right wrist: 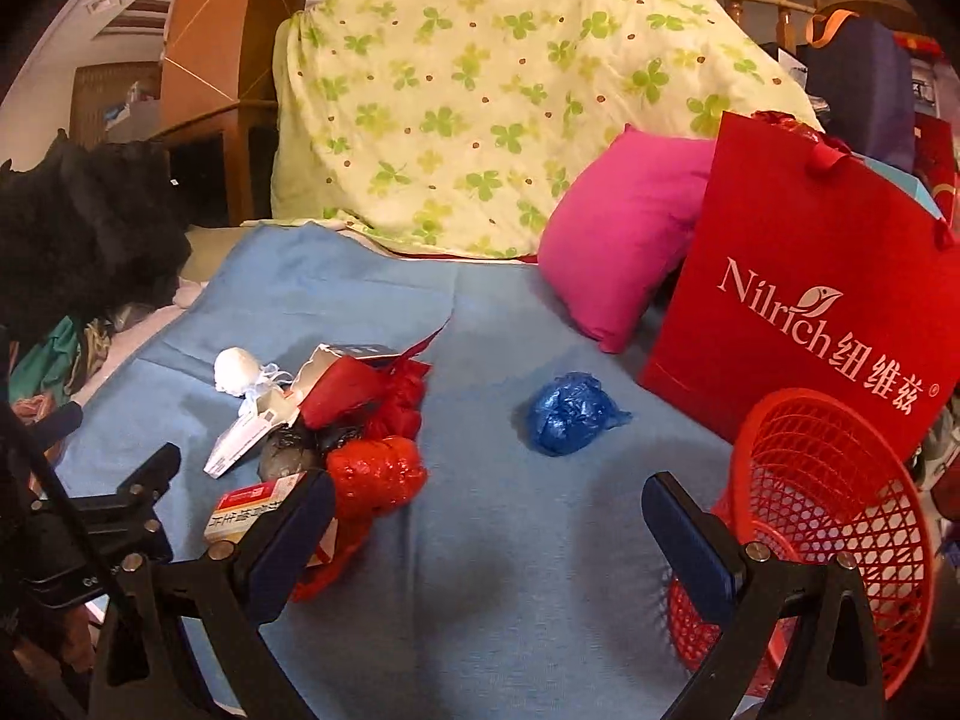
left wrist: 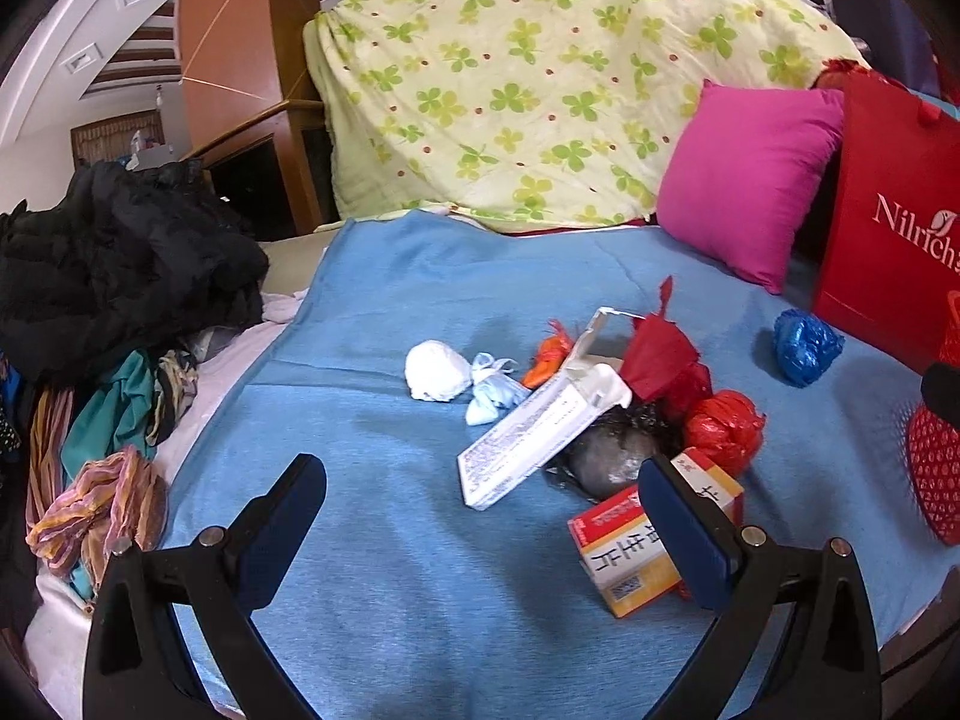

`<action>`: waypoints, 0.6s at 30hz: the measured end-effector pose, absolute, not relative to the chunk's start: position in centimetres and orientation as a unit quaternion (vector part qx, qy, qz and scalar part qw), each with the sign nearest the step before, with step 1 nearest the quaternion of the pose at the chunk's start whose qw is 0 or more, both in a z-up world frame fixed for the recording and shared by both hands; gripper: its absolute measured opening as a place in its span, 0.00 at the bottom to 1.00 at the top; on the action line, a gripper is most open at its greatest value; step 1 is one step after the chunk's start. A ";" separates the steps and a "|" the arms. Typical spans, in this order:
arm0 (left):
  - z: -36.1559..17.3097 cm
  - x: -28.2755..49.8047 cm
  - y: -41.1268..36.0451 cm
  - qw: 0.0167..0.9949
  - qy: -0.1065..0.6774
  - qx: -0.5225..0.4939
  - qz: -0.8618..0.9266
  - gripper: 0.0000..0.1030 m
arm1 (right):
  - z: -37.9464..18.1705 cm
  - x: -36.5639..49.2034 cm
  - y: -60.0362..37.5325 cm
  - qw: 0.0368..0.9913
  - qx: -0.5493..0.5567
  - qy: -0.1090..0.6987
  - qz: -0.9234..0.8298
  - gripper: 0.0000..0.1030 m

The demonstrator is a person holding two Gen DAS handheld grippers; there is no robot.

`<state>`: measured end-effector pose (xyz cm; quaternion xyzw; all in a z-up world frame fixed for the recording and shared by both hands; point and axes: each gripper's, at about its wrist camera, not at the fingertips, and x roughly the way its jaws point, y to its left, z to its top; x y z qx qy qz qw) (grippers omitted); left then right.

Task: Collect trash
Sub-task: 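Move right tool to the blue plastic bag while left tool approaches the medicine box, then grasp the blue plastic bag with right tool while left tool grasps the red-white medicine box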

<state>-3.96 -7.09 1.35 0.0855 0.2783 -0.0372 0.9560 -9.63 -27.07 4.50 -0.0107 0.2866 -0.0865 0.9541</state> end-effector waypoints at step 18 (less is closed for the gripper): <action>1.1 -3.8 -8.5 0.953 0.285 0.090 -0.058 1.00 | 4.9 -9.7 -27.8 0.954 -0.020 0.282 -0.097 1.00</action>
